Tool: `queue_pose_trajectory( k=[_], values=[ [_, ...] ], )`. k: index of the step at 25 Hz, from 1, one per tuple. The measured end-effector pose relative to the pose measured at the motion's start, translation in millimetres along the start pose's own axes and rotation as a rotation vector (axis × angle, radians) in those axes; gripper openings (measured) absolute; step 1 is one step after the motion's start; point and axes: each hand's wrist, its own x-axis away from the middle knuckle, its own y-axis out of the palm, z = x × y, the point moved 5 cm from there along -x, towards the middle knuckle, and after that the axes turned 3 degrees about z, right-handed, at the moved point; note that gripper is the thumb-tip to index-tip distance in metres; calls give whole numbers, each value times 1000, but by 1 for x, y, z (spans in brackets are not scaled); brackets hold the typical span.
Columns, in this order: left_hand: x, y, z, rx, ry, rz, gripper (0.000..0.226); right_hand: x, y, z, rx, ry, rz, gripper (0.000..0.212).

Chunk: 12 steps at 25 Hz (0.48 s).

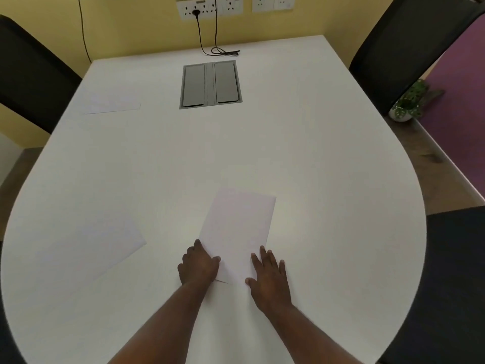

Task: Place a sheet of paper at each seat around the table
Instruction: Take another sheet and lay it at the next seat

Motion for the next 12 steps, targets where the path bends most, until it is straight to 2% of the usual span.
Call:
queue_pose_trajectory(
  k=[6, 12],
  values=[
    [7, -2, -7, 70, -157, 27, 54, 0, 1, 3, 18, -58, -6, 72],
    [14, 9, -26, 273, -296, -51, 47, 3, -2, 7, 45, -47, -59, 89]
  ],
)
